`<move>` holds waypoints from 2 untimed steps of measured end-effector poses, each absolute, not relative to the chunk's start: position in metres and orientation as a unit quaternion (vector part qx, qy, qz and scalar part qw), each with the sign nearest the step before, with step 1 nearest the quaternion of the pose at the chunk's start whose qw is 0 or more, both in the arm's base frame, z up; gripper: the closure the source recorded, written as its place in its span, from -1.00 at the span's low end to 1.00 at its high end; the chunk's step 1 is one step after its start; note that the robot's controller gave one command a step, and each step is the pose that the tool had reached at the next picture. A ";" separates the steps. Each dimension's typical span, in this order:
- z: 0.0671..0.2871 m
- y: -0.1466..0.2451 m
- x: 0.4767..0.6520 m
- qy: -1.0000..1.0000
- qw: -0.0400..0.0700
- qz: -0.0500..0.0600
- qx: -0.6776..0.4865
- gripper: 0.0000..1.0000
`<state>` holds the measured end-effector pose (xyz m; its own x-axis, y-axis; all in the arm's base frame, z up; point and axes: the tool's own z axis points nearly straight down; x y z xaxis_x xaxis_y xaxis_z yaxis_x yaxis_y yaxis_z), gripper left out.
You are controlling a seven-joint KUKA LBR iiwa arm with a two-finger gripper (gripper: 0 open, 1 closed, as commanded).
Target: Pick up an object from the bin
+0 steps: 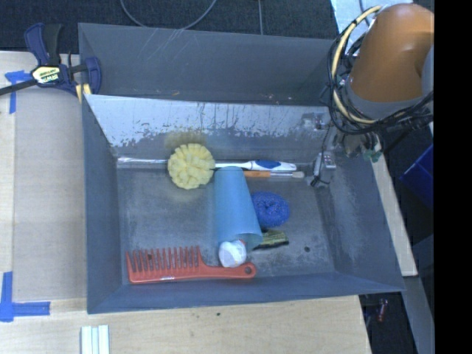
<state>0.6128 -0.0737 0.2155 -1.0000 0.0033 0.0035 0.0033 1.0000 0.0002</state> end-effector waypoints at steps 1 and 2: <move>0.221 -0.073 0.614 -1.000 -0.002 0.000 -0.001 -1.00; 0.293 -0.048 0.606 -0.992 -0.002 0.000 0.127 -1.00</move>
Offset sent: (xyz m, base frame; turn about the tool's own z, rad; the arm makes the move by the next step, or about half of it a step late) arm -0.0091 0.0312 0.0916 -0.3093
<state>0.6060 -0.0477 0.2927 -0.9678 -0.2518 -0.0035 -0.2518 0.9678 -0.0010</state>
